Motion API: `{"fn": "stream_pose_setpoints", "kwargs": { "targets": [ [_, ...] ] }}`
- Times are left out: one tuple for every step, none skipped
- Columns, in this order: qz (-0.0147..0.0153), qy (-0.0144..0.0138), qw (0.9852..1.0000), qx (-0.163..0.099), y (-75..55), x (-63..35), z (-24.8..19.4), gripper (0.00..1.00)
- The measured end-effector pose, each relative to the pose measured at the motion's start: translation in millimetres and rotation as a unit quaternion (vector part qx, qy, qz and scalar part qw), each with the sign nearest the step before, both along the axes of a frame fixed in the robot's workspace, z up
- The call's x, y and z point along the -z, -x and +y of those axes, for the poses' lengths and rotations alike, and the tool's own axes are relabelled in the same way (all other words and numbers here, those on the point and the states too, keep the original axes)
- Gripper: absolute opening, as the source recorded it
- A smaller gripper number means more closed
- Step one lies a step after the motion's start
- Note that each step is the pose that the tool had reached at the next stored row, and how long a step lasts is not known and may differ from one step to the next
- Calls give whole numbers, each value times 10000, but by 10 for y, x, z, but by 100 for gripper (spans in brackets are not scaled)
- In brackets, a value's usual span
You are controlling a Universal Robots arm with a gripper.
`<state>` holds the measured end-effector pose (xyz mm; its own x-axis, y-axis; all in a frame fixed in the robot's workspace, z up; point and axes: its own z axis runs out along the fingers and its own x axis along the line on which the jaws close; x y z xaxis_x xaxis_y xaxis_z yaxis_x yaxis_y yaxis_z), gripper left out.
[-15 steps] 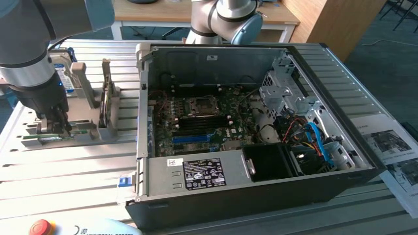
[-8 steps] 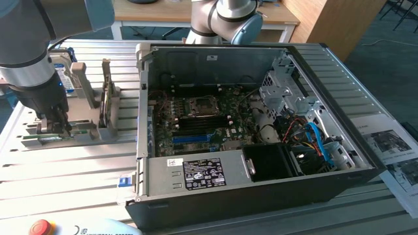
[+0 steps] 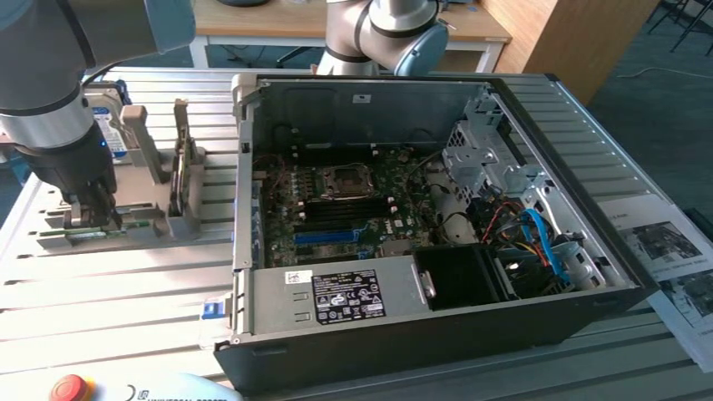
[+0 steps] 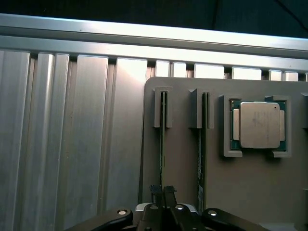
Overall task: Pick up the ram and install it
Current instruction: 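Pick up the ram and move it above insertion slot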
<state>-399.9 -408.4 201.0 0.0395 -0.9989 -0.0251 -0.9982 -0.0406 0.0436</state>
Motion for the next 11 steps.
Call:
{"fn": "stream_pose_setpoints", "kwargs": {
  "targets": [
    [0, 0, 10000, 0, 0, 0, 0, 12],
    [0, 0, 10000, 0, 0, 0, 0, 12],
    [0, 0, 10000, 0, 0, 0, 0, 12],
    [0, 0, 10000, 0, 0, 0, 0, 12],
    [0, 0, 10000, 0, 0, 0, 0, 12],
    [0, 0, 10000, 0, 0, 0, 0, 12],
    [0, 0, 10000, 0, 0, 0, 0, 12],
    [0, 0, 10000, 0, 0, 0, 0, 12],
    [0, 0, 10000, 0, 0, 0, 0, 12],
    [0, 0, 10000, 0, 0, 0, 0, 12],
    [0, 0, 10000, 0, 0, 0, 0, 12]
  ]
}}
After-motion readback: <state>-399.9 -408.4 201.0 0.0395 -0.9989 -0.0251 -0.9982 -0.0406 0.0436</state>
